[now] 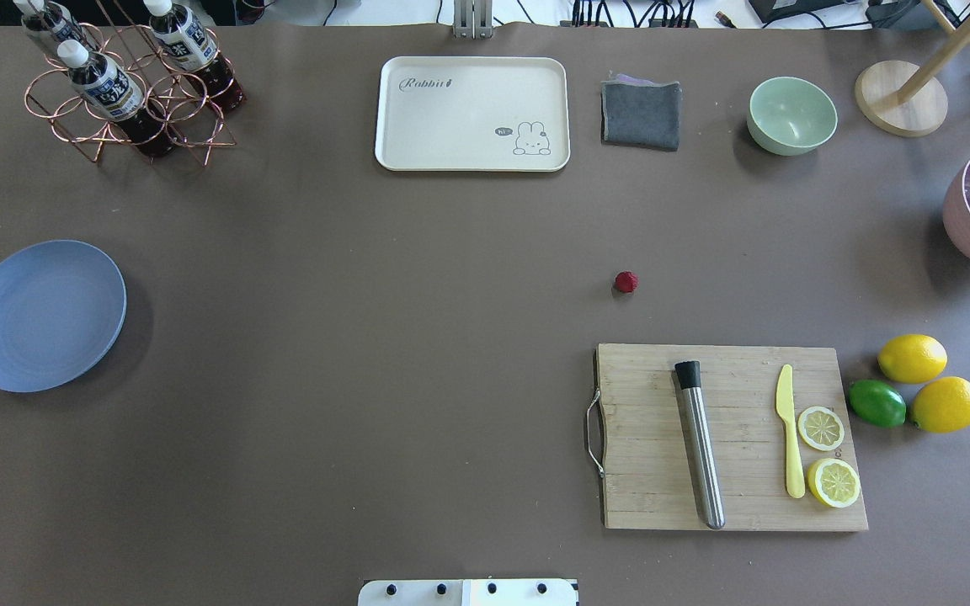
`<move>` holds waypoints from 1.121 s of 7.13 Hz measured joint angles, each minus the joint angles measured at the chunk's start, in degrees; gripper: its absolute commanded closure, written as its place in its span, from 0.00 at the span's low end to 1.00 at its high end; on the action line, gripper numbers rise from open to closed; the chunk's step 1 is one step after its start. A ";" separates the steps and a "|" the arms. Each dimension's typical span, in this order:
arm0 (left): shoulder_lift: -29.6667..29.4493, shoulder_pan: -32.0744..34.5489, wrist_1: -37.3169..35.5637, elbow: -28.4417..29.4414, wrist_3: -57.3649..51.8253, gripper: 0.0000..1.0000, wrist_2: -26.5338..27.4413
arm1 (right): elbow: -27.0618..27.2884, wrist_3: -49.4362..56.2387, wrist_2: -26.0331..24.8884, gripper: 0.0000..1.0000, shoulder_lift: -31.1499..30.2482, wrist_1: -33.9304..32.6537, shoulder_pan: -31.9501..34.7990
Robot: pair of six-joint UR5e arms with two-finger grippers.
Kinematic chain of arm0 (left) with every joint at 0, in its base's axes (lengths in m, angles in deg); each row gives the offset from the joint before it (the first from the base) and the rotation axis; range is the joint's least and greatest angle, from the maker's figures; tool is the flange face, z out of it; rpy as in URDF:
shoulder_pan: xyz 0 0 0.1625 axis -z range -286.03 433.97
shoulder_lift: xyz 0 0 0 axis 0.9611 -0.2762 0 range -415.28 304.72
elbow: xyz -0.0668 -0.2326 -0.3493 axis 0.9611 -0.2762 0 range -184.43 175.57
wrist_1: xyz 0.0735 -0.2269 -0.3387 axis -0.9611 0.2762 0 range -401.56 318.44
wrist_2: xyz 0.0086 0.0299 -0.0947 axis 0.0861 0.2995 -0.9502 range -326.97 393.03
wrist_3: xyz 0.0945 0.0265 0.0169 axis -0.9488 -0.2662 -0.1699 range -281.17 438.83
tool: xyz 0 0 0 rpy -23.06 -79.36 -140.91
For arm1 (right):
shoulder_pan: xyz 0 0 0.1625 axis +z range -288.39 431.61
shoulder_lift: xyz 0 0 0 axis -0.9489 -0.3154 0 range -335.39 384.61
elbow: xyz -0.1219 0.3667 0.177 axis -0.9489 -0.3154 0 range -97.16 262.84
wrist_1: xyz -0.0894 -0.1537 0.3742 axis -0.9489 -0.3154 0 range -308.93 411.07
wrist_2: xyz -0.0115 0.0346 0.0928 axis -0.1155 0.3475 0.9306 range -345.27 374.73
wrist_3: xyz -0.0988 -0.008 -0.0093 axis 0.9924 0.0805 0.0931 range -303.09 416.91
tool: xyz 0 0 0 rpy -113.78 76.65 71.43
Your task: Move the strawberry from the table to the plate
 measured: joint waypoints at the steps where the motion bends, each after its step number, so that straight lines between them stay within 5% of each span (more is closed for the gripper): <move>1: 0.19 -0.21 1.05 0.22 0.02 0.02 0.91 | 0.40 0.02 -0.21 0.00 -0.43 -0.10 0.03; 8: 0.36 -0.98 2.48 2.20 0.02 0.02 -1.28 | 3.27 0.82 0.18 0.00 -5.06 -0.10 0.08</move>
